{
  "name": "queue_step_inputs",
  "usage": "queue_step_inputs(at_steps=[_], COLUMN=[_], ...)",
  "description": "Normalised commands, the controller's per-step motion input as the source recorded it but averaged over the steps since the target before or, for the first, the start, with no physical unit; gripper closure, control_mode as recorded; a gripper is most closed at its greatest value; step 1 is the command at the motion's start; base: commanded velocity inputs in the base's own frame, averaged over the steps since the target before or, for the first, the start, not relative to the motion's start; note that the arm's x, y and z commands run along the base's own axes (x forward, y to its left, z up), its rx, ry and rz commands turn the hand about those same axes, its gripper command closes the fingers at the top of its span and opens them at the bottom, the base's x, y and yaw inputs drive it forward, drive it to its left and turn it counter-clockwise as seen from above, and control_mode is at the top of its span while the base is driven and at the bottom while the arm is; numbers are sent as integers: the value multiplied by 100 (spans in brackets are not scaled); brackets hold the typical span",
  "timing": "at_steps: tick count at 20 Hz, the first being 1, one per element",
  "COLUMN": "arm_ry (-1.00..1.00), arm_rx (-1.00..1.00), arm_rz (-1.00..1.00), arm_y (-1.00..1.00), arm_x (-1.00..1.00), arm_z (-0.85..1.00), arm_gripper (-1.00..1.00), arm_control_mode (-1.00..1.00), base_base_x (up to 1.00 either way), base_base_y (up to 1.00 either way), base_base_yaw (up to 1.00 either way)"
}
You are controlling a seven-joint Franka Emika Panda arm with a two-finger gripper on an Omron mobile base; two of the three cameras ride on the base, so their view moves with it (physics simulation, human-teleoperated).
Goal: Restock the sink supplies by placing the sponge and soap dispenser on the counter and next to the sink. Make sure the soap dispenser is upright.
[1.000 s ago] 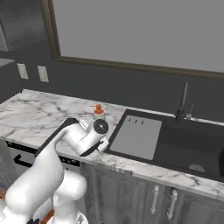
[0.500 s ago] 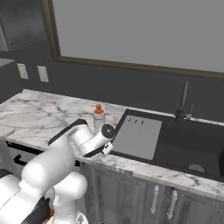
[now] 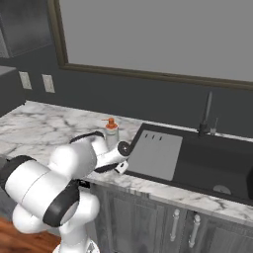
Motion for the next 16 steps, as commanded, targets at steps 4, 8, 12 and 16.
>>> queue_step_inputs(at_steps=[4,8,12,16], arm_ry=[0,0,0,0], arm_rx=[0,0,0,0], arm_rz=[5,5,4,0], arm_y=[23,6,0,-1], arm_x=[36,17,0,-28], arm_z=[-45,-47,-14,29], arm_gripper=[100,-100,-100,-100], arm_control_mode=[-100,-100,-100,-100], base_base_x=[0,0,0,0], base_base_y=[0,0,0,0], base_base_yaw=[0,0,0,0])
